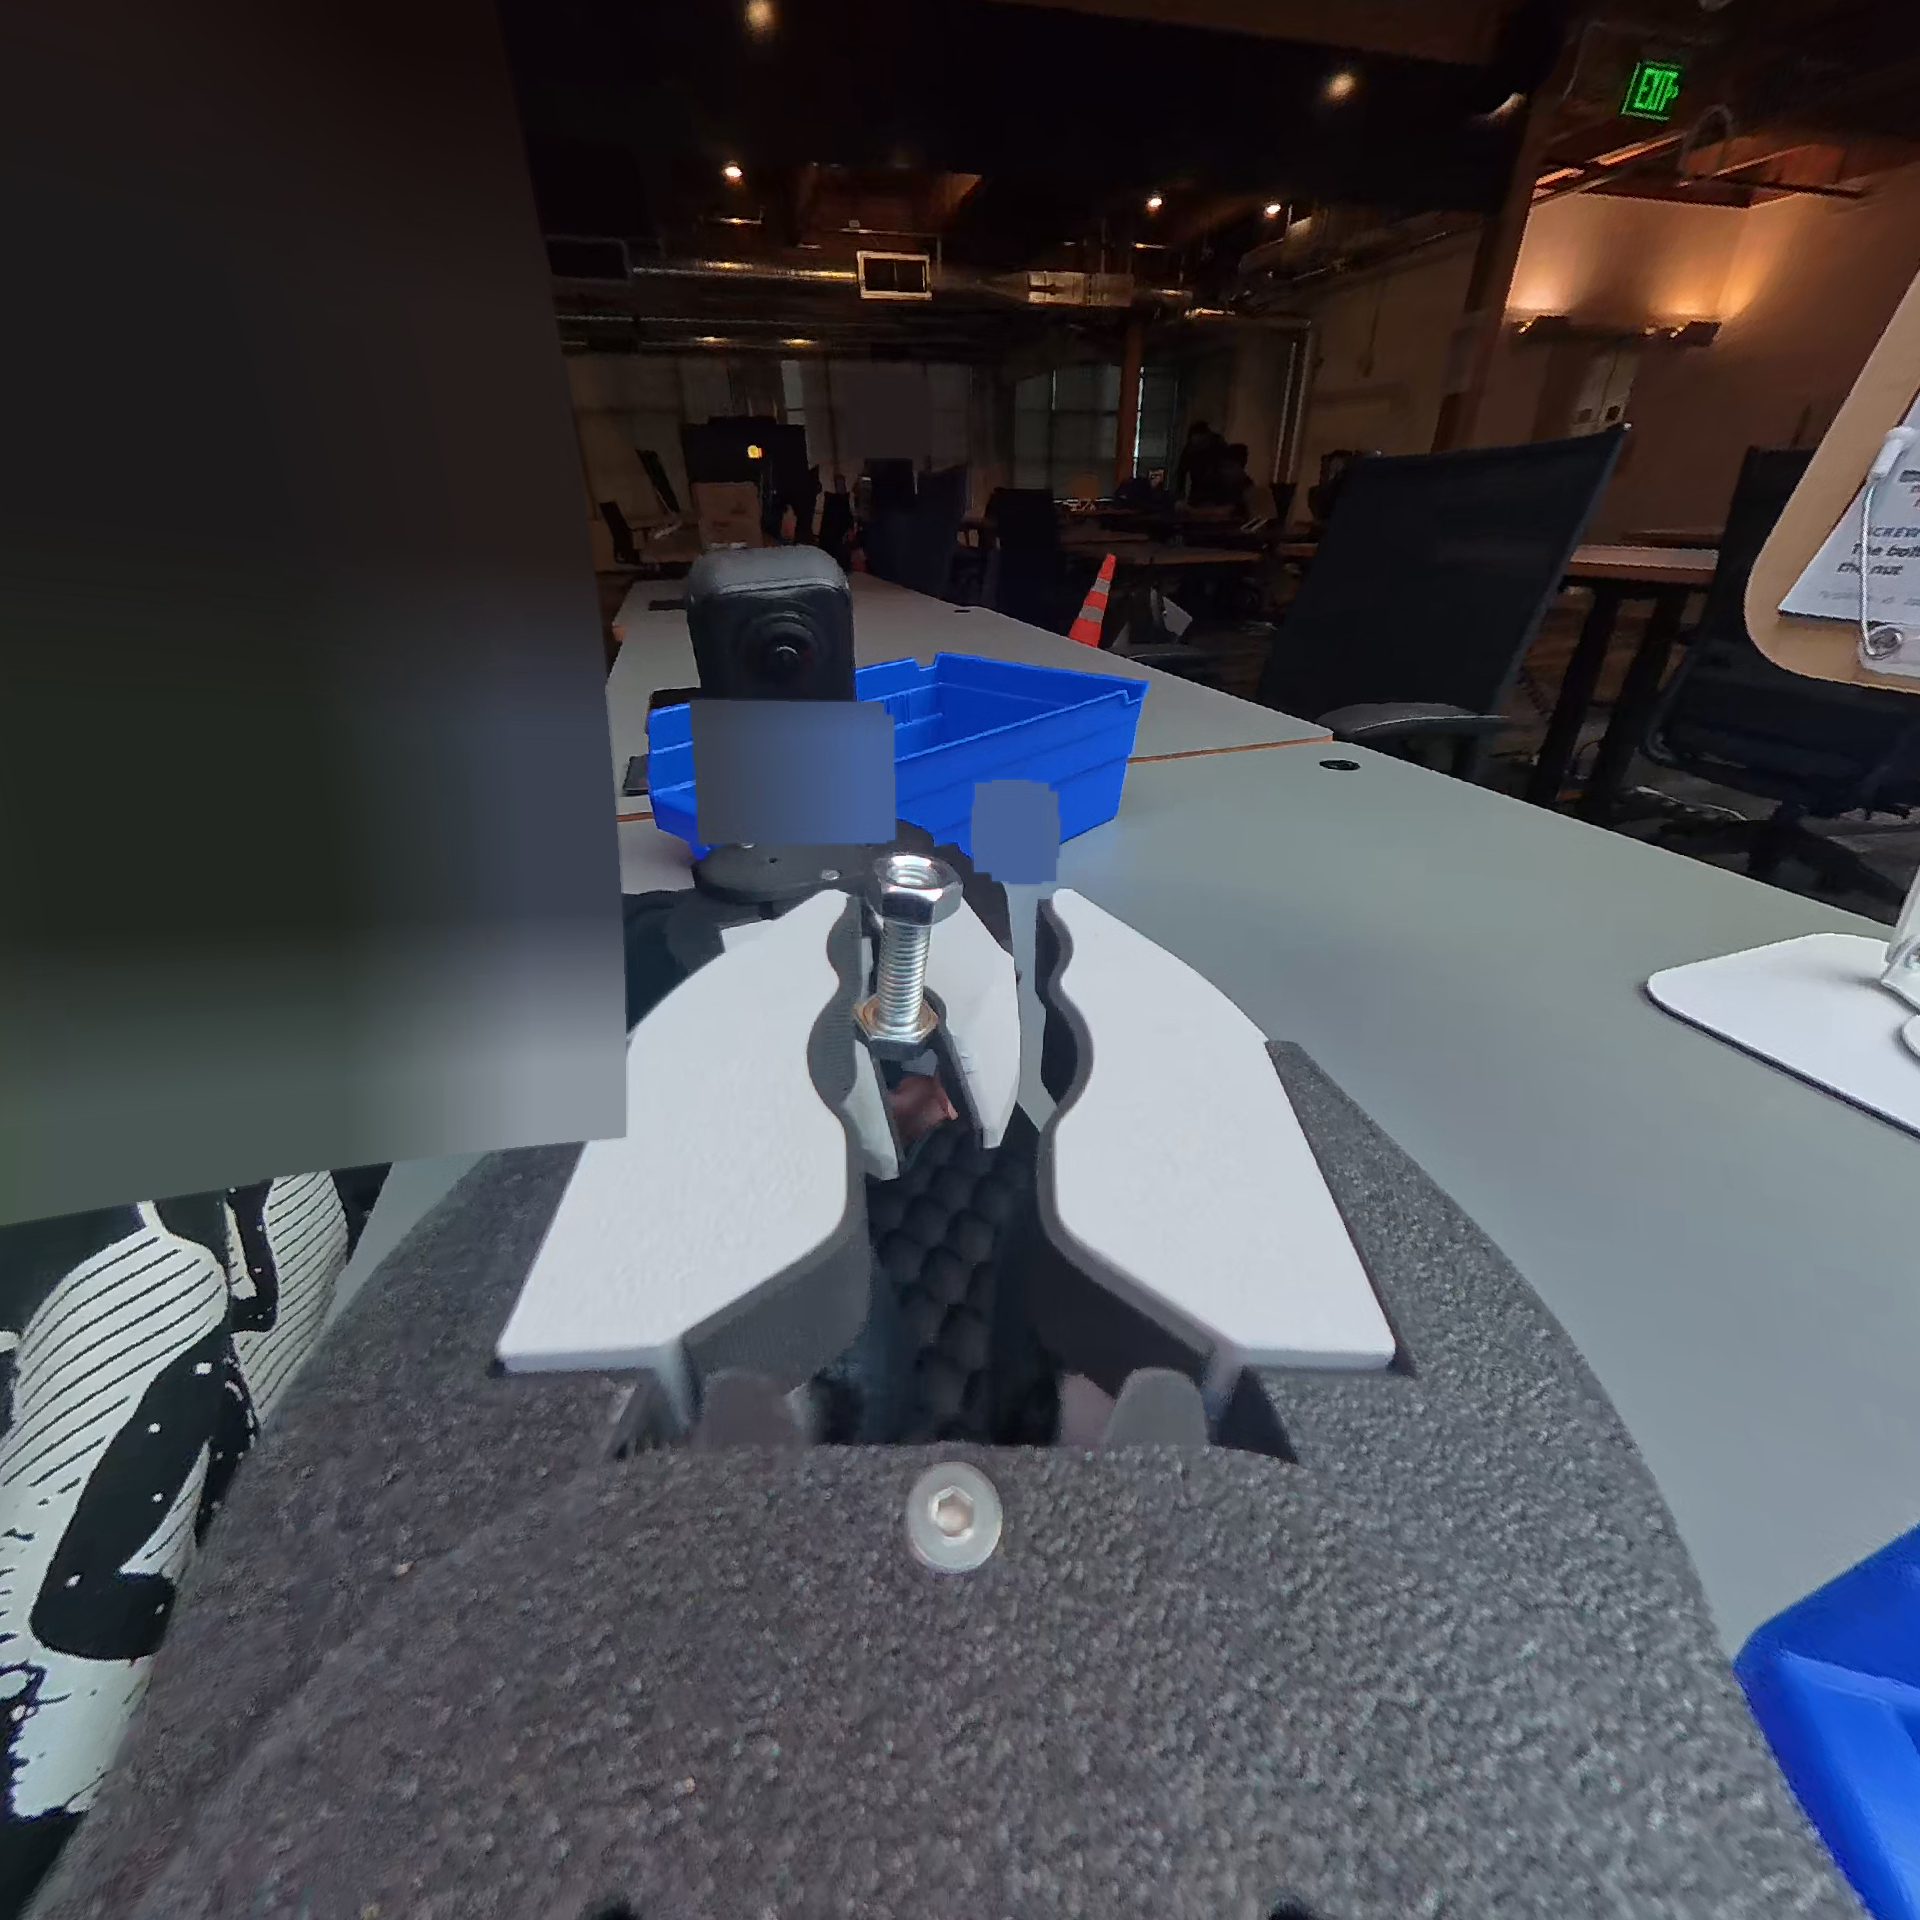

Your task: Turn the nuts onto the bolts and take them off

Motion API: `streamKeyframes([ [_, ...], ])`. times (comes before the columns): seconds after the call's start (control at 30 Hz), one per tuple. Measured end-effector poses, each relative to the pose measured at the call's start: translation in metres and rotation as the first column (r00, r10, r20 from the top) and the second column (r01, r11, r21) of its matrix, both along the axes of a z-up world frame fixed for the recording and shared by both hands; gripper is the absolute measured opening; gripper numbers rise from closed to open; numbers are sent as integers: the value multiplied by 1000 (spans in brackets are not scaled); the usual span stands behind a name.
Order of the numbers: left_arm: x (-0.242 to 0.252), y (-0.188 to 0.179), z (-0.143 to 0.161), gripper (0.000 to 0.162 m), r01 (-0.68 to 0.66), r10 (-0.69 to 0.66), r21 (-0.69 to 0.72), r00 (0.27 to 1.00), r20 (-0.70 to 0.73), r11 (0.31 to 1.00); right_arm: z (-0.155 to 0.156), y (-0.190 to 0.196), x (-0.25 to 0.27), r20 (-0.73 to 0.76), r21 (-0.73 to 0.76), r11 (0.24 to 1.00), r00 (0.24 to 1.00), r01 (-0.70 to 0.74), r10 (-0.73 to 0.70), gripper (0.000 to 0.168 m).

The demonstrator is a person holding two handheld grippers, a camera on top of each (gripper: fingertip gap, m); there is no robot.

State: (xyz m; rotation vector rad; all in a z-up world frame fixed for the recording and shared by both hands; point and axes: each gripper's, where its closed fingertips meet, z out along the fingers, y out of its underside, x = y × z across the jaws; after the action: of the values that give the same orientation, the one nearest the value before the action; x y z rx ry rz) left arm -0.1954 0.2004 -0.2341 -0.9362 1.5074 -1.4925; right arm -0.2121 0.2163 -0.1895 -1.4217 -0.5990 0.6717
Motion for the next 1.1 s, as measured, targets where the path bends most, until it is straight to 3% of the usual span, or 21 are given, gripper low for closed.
streamKeyframes([
  [0.3, -1, 0, 1, 15, -1, 1, -4, 1000, 3, 1000, 1, 13, -24, 45, 1, 999, 998, -41, 41, 33],
  [0.73, -1, 0, 1, 15, 0, 0, -3, 1000, 3, 1000, -4, 5, 6, 51, -4, 999, 998, 31, -31, 30],
  [0.87, -1, 0, 1, 15, -1, 1, -2, 1000, 2, 1000, 2, 1, 3, 95, -5, 1000, 995, -16, 16, 33],
  [0.97, -1, 0, 0, 15, -2, 2, 2, 1000, -4, 1000, 5, -1, -2, 248, -108, 990, 962, -89, 114, 33],
  [1.1, 0, -1, -2, 15, -1, 1, 13, 1000, -12, 1000, -1, -3, -5, 474, -384, 916, 826, -118, 305, 35],
])
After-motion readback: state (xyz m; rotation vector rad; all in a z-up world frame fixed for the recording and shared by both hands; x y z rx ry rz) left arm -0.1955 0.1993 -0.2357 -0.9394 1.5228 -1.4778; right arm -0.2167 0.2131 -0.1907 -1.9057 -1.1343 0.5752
